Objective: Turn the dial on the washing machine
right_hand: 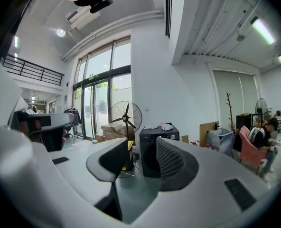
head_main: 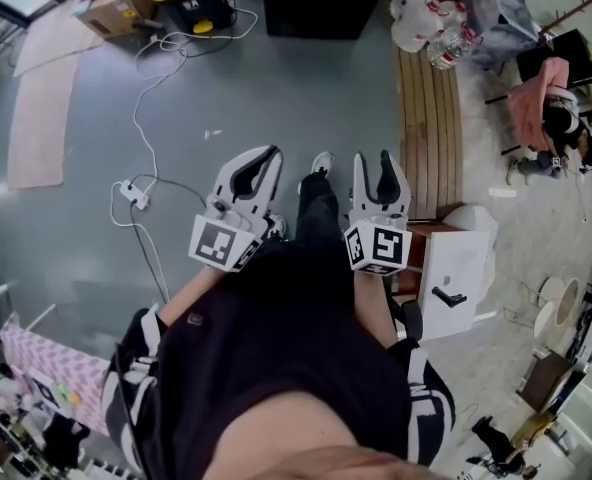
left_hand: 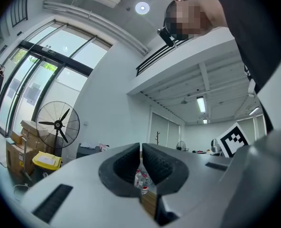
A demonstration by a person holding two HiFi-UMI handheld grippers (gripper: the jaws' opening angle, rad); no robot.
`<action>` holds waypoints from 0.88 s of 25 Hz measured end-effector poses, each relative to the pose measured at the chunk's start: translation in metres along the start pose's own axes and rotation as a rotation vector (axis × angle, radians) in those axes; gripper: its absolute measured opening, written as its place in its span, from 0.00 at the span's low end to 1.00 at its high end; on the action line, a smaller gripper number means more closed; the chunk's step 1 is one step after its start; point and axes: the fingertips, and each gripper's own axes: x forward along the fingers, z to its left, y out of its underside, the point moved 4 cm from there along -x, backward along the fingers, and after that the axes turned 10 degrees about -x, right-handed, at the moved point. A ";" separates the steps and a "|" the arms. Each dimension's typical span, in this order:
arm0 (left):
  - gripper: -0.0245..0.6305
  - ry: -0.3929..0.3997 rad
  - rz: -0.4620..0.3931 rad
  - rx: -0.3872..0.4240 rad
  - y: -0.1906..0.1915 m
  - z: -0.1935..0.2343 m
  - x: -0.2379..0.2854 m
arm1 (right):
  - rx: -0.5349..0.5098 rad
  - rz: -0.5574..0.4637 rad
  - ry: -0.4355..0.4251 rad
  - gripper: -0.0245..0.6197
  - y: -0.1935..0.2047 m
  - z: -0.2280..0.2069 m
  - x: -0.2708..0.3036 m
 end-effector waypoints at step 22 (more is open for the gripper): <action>0.09 -0.053 -0.003 0.036 -0.009 0.151 0.455 | -0.042 -0.020 -0.099 0.34 -0.032 -0.267 0.453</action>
